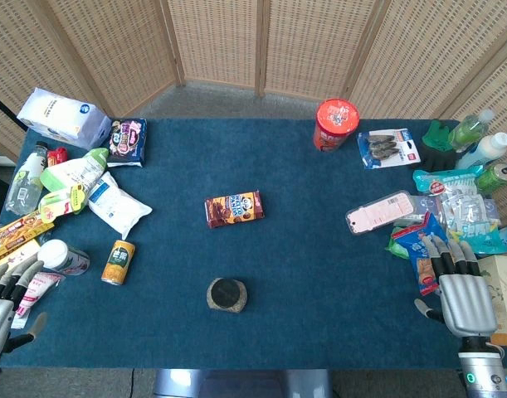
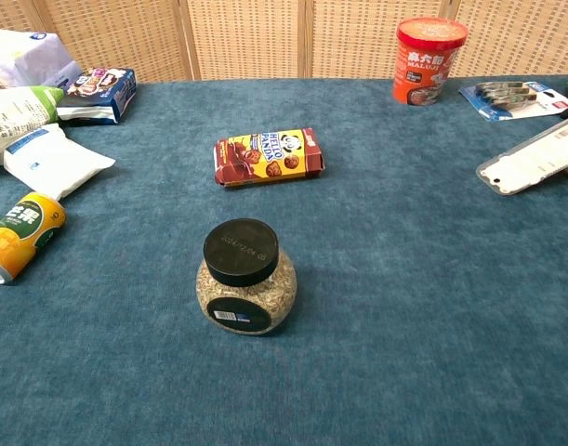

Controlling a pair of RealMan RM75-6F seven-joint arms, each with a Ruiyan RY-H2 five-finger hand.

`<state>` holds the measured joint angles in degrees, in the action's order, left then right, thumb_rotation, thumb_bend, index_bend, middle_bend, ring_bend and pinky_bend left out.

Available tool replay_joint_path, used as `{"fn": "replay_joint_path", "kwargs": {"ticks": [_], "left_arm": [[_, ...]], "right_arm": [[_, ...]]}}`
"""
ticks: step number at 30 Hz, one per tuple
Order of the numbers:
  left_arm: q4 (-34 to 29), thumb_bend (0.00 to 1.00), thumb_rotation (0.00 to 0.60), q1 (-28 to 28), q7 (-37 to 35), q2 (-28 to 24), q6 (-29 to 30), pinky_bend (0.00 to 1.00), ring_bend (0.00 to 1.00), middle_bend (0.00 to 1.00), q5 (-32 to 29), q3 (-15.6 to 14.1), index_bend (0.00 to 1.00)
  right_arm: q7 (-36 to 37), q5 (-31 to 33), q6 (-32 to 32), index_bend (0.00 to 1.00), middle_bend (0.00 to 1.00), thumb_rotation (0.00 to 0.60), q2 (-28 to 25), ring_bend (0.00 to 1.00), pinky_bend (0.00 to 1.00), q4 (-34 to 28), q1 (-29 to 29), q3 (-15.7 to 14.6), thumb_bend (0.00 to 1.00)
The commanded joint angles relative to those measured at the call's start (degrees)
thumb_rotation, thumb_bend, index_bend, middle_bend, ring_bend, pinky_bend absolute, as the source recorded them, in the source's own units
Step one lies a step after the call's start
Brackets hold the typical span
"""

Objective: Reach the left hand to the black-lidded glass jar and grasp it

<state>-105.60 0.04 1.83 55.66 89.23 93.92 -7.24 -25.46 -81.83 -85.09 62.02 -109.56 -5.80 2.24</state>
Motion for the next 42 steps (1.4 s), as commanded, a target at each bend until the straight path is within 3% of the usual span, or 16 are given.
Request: {"fn": "replay_joint_path", "kwargs": {"ticks": [1,11,19,28,36,42], "left_arm": [[0.12,0.42,0.6,-0.02,0.17,0.31,-0.39,0.0,0.13,0.04,0.03,0.14,0.07],[-0.3,0.39,0.6,-3.07,-2.14,0.47,-5.14,0.0,0.13,0.03,2.58,0.36,0.04],[-3.48,0.17,0.6,-11.15,-5.4,2.57,-16.8,0.0,0.04,0.0,4.33,1.4,0.0],[-2.23,0.15,0.6,-20.53,-8.43,12.15,-28.83,0.0,0.02,0.0,0.11,5.8,0.0],[3.16,0.15,0.6,-26.8,-11.64,21.54,-35.36,0.0,0.02,0.0,-4.6,9.21,0.0],[6.83,0.16,0.6,-30.56,-15.08,26.67,-39.02,0.0,0.05,0.0,-6.14,10.19,0.0]], "right_arm": [[1.0,-0.23,0.4,0.0,0.0,0.6,0.01,0.0,0.0,-0.19,0.12,-0.25,0.14],[3.64,-1.79,0.34,0.0,0.0,0.6,-0.89,0.0,0.0,-0.84,1.22,-1.42,0.14],[5.41,-3.95,0.39,0.0,0.0,0.6,-1.73,0.0,0.0,-1.71,1.71,-2.24,0.14],[7.73,-5.37,-0.85,0.0,0.0,0.6,-3.54,0.0,0.0,-2.44,3.06,-2.85,0.14],[11.79,-6.54,-1.54,0.0,0.0,0.6,-5.38,0.0,0.0,-2.65,4.4,-3.74,0.14],[13.69,-7.14,-1.95,0.0,0.0,0.6,-6.2,0.0,0.0,-2.69,5.14,-4.1,0.14]]}}
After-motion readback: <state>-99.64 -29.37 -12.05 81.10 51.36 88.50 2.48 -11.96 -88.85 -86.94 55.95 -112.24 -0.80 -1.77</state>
